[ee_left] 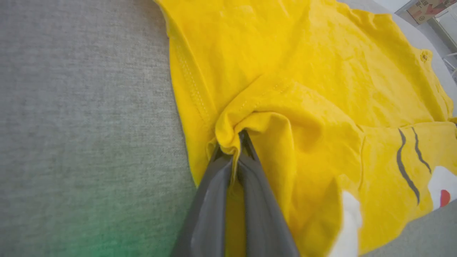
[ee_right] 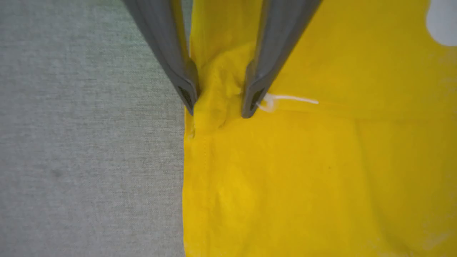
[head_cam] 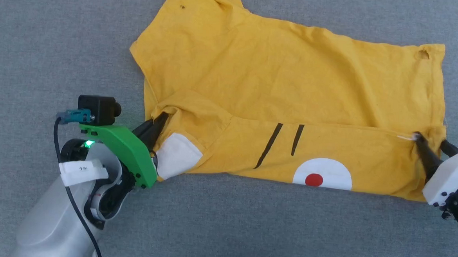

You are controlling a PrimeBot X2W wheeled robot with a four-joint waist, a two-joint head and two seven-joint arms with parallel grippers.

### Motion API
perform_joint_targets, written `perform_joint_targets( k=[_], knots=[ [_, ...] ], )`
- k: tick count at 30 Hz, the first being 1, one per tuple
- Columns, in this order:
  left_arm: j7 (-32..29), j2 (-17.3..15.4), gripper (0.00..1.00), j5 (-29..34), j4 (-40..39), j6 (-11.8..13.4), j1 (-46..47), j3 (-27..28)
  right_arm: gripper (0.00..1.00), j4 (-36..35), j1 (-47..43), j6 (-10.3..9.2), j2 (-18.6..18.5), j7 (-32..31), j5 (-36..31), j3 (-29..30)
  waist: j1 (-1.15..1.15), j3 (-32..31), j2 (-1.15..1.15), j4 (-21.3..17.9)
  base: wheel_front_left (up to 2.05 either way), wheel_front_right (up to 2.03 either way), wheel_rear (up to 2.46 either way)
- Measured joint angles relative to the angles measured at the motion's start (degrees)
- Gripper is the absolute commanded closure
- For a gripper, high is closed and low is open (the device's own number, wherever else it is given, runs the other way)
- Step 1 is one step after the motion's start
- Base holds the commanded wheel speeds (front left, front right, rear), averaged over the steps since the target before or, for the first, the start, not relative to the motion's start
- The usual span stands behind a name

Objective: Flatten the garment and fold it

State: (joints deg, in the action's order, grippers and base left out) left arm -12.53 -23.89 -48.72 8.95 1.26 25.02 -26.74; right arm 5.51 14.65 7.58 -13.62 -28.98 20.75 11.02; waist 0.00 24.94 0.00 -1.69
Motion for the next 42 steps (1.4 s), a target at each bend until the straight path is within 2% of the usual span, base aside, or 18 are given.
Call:
perform_joint_targets(
  k=[1, 6, 11, 18, 23, 27, 32, 38, 42],
  knots=[
    [0.25, 0.02, 0.0, -0.11, -0.11, 0.13, -0.41, 0.13, 0.0, -0.11, -0.03, 0.0, 0.21, -0.12, 0.22, -0.02, 0.0, -0.36, 0.0, -0.01, 0.0, 0.0, 0.0],
    [3.34, 0.05, 0.0, -0.11, -1.42, 0.98, -3.38, 1.21, 0.0, -2.15, -1.6, 0.0, 0.77, -0.35, 0.96, 1.1, 0.0, -2.57, 0.0, -0.06, 0.0, 0.0, 0.0],
    [9.82, -0.15, 0.0, 0.64, -5.03, 2.92, -6.88, 3.89, 0.0, -7.64, -3.97, 0.0, 2.8, 2.12, 1.0, 4.31, 0.0, -5.43, 0.0, -0.02, 0.0, 0.0, 0.0],
    [23.84, 0.56, 0.0, 5.36, -12.62, 7.47, -14.04, 7.93, 0.0, -15.34, -8.01, -0.01, 8.7, 12.28, -3.38, 10.39, 0.0, -9.42, 0.0, 0.43, 0.0, 0.0, 0.0],
    [27.02, 2.82, 0.0, 10.92, -16.81, 8.87, -20.08, 10.27, 0.0, -16.72, -12.29, -0.01, 10.32, 20.03, -7.81, 10.21, 0.0, -11.69, 0.0, 0.75, 0.0, 0.0, 0.0],
    [27.15, 6.67, 0.0, 16.41, -19.11, 8.65, -24.86, 13.01, 0.0, -16.18, -15.78, -0.01, 10.58, 26.75, -11.05, 10.17, 0.0, -12.97, 0.0, 1.06, 0.0, 0.0, 0.0],
    [27.27, 10.79, 0.0, 22.56, -18.49, 5.88, -30.28, 15.08, 0.0, -12.65, -19.81, -0.01, 10.65, 32.62, -11.91, 9.05, 0.0, -13.89, 0.0, 1.56, 0.0, 0.0, 0.0],
    [27.26, 14.81, 0.0, 26.29, -15.5, 2.8, -33.52, 16.49, 0.0, -9.16, -21.77, -0.01, 10.7, 35.68, -10.73, 7.61, 0.0, -15.04, 0.0, 2.32, 0.0, 0.0, 0.0],
    [27.26, 16.28, 0.0, 27.81, -13.97, 1.22, -34.03, 17.67, 0.0, -8.15, -21.76, -0.01, 10.72, 36.16, -10.67, 6.88, 0.0, -16.08, 0.0, 2.68, 0.0, 0.0, 0.0]
  ],
)
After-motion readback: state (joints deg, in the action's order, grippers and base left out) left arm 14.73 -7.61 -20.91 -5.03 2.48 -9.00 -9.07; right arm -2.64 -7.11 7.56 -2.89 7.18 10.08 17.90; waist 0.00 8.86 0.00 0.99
